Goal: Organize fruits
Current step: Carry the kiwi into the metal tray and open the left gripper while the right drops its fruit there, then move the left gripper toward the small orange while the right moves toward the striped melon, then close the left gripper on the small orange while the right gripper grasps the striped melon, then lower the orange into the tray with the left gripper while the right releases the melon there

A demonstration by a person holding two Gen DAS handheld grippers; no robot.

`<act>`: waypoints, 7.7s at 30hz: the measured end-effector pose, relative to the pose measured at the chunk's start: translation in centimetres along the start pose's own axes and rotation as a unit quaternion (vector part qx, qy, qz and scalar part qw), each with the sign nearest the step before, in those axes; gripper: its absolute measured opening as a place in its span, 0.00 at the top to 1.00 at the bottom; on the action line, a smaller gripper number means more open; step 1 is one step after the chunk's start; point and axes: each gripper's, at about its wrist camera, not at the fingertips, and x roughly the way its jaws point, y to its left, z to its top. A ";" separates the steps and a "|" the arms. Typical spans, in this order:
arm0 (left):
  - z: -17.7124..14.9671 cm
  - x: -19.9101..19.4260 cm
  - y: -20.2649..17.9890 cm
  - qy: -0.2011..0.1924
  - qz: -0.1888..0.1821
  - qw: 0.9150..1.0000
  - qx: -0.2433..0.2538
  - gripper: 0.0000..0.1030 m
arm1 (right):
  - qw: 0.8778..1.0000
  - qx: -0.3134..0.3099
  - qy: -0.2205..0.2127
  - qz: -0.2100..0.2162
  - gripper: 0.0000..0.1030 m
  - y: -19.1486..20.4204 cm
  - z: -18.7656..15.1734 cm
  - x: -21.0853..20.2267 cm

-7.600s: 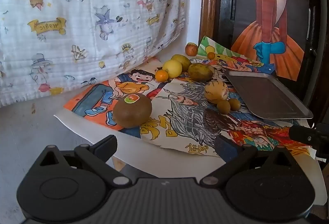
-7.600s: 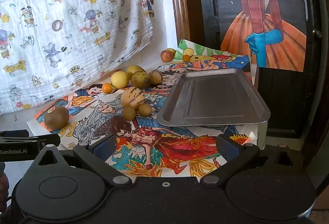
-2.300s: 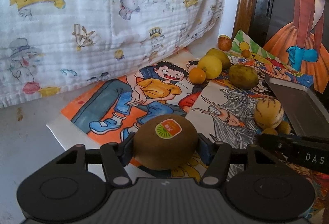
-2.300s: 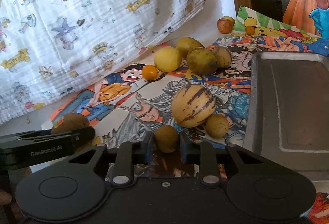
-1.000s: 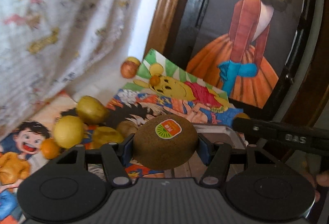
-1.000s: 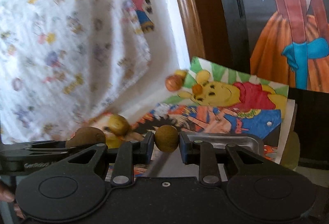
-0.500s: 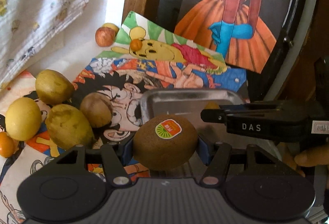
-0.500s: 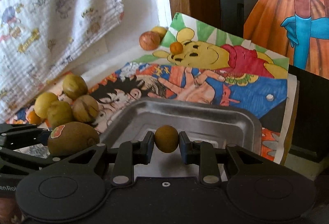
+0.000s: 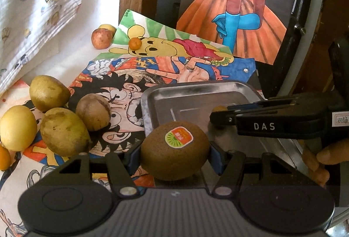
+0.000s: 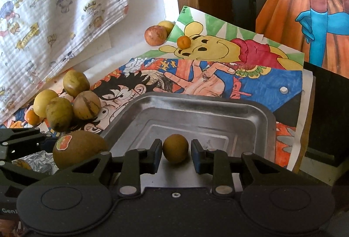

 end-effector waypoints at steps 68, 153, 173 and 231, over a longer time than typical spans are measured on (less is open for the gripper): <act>-8.0 -24.4 14.3 -0.090 0.178 0.973 -0.121 0.00 | 0.975 0.088 -0.068 0.191 0.00 23.3 4.3 -19.7; -3.3 -9.3 14.6 -0.043 0.092 0.995 -0.003 0.64 | 0.993 -0.037 -0.062 0.098 0.48 18.9 -5.7 -4.5; -3.7 -8.9 4.8 -0.048 0.000 0.999 0.014 0.64 | 0.988 0.077 -0.128 -0.036 0.48 7.5 -5.6 -8.8; -5.6 -9.5 0.3 -0.049 -0.010 0.998 0.036 0.15 | 0.988 0.083 -0.110 -0.068 0.28 4.6 -5.8 -9.6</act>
